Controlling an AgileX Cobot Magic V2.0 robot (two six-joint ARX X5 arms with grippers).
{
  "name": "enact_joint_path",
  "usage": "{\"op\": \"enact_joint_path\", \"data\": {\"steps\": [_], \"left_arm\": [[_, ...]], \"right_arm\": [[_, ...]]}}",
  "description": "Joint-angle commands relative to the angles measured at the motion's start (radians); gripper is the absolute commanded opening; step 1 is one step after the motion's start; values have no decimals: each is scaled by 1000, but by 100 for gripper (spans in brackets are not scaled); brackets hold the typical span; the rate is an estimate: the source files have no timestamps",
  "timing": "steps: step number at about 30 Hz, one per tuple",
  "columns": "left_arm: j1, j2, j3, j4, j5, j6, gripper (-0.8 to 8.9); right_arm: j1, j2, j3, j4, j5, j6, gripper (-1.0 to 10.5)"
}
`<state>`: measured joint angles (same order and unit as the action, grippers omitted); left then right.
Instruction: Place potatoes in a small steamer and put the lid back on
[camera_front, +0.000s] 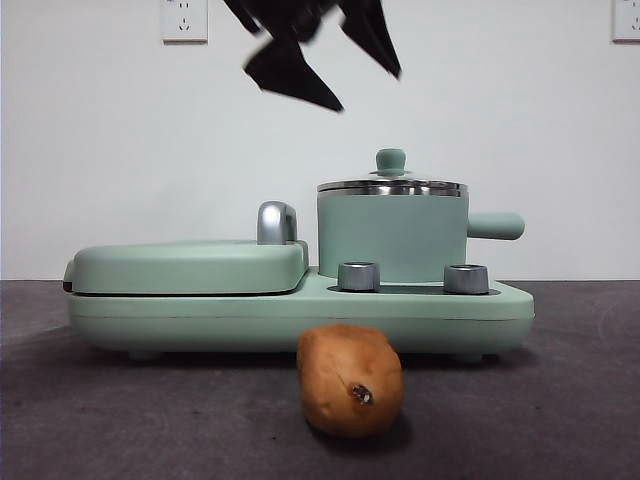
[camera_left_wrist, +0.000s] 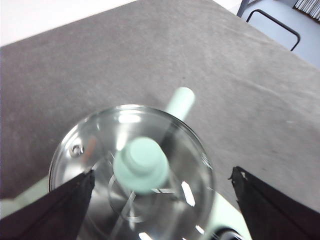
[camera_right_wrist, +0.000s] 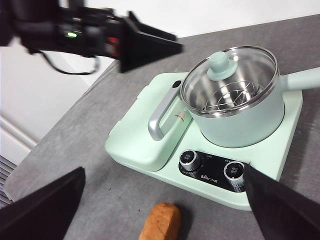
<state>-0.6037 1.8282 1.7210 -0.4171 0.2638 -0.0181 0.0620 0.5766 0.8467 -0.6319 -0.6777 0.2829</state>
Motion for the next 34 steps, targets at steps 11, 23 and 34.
{"op": "enact_joint_path", "data": {"steps": [11,23,34], "left_arm": [[-24,144,41,129,-73,61,437],[-52,190,41,163,-73,115,429],[-53,195,41,185,-74,116,164]], "right_arm": [[1,4,18,10,2,-10,505],[1,4,18,10,2,-10,505],[1,4,19,10,2,-10,505]]}}
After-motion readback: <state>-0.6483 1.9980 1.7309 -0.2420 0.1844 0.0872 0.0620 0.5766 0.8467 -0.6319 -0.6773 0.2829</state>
